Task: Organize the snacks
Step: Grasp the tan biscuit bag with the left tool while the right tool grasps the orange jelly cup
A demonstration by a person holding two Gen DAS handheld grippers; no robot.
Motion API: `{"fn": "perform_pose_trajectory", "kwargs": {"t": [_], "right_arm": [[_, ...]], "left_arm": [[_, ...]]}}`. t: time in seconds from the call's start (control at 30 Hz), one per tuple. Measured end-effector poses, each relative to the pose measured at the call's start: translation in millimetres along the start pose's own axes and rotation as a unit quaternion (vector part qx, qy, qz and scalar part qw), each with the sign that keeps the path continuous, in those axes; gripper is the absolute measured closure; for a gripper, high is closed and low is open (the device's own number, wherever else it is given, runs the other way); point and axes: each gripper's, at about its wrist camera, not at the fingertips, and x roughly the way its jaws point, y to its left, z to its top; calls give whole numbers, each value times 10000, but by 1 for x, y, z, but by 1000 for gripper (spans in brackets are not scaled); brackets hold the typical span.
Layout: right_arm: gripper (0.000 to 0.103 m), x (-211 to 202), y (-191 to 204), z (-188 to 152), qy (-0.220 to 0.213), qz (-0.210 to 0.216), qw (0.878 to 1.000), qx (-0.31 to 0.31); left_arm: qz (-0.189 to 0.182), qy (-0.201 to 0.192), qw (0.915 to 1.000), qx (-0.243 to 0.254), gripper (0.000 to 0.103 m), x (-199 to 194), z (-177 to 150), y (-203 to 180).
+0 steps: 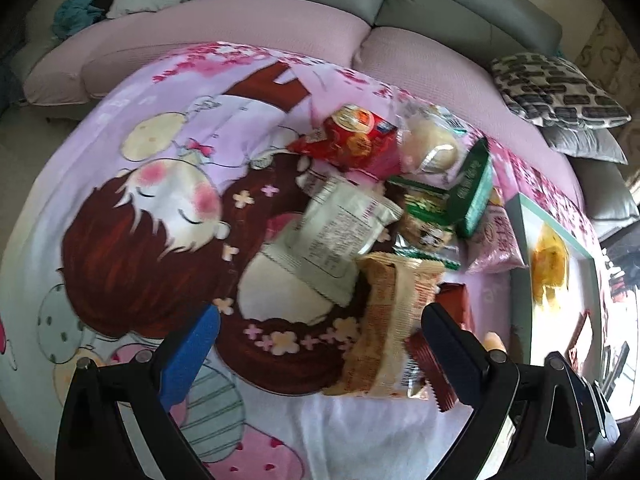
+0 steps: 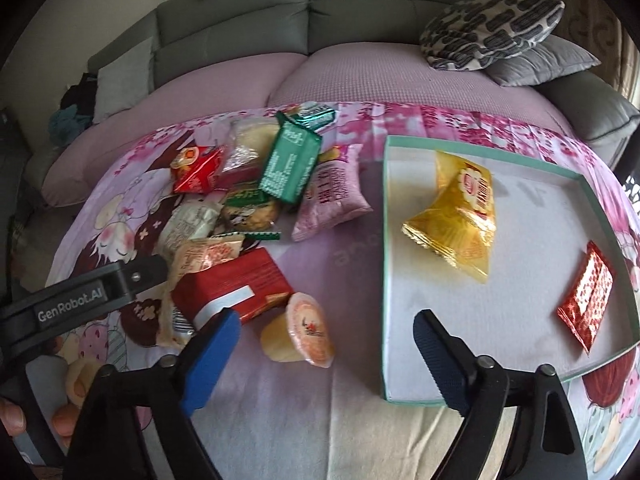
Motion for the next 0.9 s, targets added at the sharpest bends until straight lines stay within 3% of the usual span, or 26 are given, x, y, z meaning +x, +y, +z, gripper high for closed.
{"fn": "perform_pose_trajectory", "kwargs": {"t": [0.2,0.53,0.9], "right_arm": [[35,9,6,-3,158,157,9996,-152],[35,20,13,-8,344,163,9987,-324],[35,27,21,-11,445,141,9972,-581]], "left_arm": [[-124,68,9999,98,2,6,-1,-7],[-429,156,9989,146,7,12,-1,-15],[-425,331,9985,-9,7,23,0,-8]]}}
